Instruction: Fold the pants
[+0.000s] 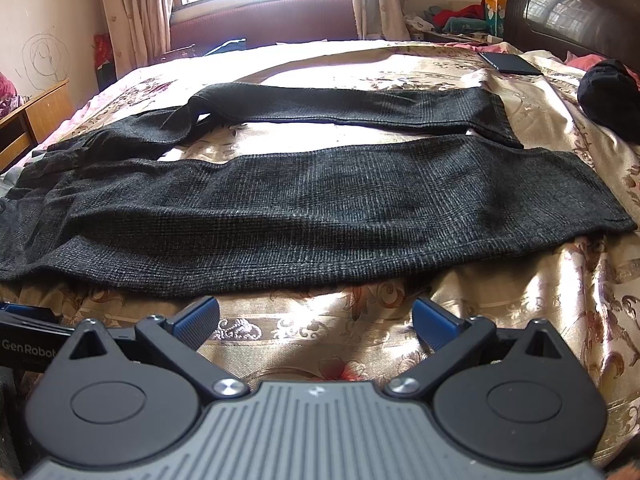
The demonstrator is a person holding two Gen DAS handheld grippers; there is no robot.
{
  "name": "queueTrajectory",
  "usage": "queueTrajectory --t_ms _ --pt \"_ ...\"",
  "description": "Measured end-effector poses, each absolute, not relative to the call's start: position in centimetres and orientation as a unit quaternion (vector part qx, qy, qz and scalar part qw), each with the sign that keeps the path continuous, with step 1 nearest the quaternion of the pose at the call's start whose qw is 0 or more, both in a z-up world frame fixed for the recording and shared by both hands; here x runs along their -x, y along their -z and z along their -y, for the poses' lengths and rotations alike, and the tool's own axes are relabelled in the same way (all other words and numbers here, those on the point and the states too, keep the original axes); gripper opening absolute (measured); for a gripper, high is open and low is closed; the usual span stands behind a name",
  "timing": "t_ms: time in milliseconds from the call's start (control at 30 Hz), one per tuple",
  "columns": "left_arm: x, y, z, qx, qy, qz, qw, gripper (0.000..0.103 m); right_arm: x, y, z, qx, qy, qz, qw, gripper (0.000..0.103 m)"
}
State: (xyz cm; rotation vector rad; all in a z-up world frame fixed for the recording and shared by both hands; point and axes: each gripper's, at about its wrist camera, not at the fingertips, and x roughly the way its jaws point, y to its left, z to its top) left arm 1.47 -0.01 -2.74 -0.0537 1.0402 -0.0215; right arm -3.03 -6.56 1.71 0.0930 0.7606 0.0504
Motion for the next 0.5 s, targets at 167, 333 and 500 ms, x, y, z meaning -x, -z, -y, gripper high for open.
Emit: queueTrajectory --t_ms 167,333,500 --pt "-1.2 3.1 -0.4 0.036 0.019 -0.499 0.866 0.103 3.0 -1.8 6.7 -0.052 -0.03 -0.371 0.927 0.102" --pt "-1.2 2.4 -1.0 0.044 0.021 -0.51 0.859 0.103 2.7 -2.2 7.1 -0.072 -0.038 -0.378 0.922 0.101" --pt "-1.6 -1.5 -3.7 0.057 0.043 -0.476 0.877 0.103 1.1 -4.3 6.8 -0.084 -0.066 -0.366 0.924 0.1"
